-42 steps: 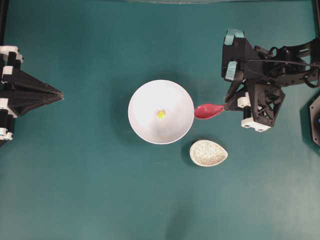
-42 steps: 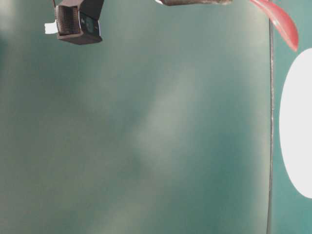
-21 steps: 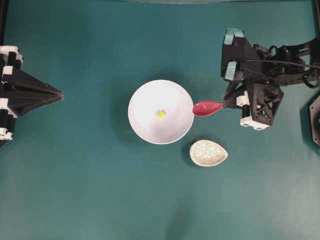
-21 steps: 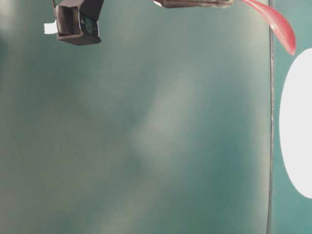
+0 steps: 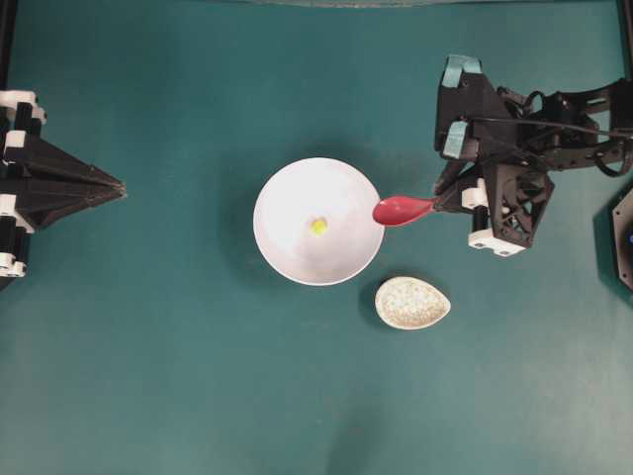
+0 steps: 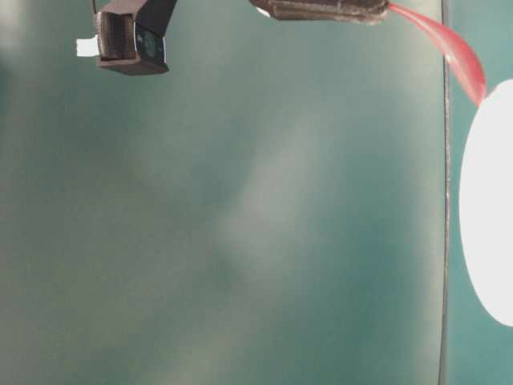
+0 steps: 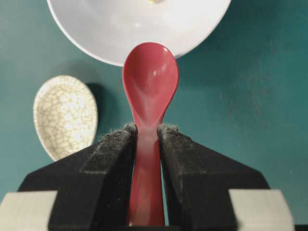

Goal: Scoop the yellow hexagonal prism block from the bowl with a spoon using the right arm.

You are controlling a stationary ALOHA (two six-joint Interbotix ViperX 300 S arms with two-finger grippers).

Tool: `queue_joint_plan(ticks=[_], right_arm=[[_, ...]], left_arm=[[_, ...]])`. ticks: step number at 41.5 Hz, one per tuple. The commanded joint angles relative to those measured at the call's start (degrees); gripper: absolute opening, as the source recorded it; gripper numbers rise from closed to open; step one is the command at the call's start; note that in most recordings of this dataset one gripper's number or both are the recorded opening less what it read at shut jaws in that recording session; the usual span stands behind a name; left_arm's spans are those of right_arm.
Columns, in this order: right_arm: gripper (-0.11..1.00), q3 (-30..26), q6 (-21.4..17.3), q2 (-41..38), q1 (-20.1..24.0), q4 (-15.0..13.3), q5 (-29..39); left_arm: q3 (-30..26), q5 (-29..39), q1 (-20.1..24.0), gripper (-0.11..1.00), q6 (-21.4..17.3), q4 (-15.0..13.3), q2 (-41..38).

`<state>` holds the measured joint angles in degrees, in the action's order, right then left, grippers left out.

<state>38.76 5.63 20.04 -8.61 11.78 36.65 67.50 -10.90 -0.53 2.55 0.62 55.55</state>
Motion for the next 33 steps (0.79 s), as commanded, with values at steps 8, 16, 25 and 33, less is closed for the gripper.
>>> queue_joint_plan(ticks=[8,16,25,33], right_arm=[[0.24,-4.5,0.4,-3.6,0.0,-0.1,1.3],[0.24,-9.1,1.0,-8.0,0.0,-0.1,6.1],[0.24,-11.4,1.2,-10.0,0.0,-0.2,8.2],[0.24,-11.6,1.2,-10.0,0.0,-0.6,8.1]], left_arm=[[-1.3,-0.4,0.1,0.08,0.1,0.2,-0.4],[-1.3,-0.4,0.1,0.08,0.1,0.1,-0.4],[-1.2,0.3,0.1,0.08,0.0,0.2,-0.4],[-1.2,1.1,0.1,0.08,-0.1,0.2,-0.4]])
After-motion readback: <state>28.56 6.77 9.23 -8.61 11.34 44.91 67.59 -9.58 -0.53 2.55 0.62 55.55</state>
